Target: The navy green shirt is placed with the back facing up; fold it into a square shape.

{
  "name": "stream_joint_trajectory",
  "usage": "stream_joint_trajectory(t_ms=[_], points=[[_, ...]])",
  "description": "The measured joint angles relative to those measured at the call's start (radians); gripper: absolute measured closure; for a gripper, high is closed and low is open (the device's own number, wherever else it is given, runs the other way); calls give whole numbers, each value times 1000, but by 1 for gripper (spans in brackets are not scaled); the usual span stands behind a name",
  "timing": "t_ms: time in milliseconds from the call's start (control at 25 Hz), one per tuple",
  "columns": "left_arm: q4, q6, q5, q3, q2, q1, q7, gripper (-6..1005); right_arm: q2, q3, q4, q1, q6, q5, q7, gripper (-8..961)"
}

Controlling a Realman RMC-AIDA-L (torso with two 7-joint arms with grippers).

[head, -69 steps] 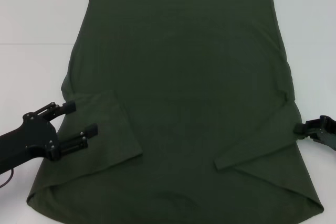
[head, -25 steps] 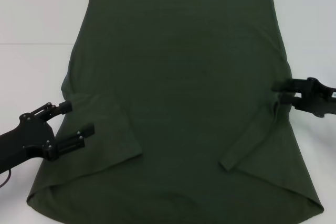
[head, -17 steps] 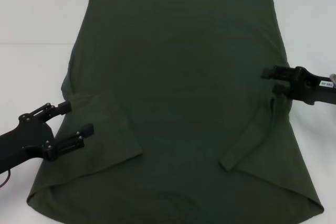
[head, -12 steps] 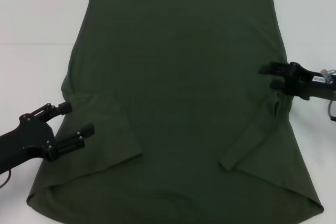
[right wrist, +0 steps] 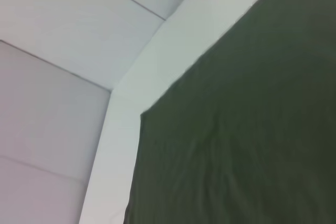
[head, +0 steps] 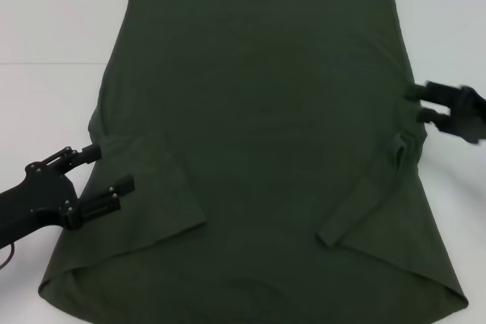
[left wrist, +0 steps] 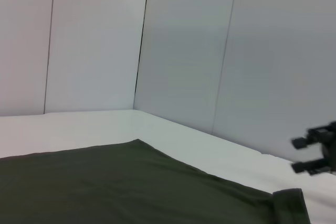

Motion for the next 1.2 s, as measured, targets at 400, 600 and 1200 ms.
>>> stream_joint_trajectory(t_ms=[400,600,1200], points=[[0,1,0,-9,0,-4,-1,149,20,-69,9,-98,-82,-2,-34,257],[-3,-2,0,-9,-1,-5,2,149,44,-134,9,-80,-41,-2,-37,256],[-5,-5,-2,-9,-2,-8,3,149,58,-159,19,-19,11,-3,-27,240]])
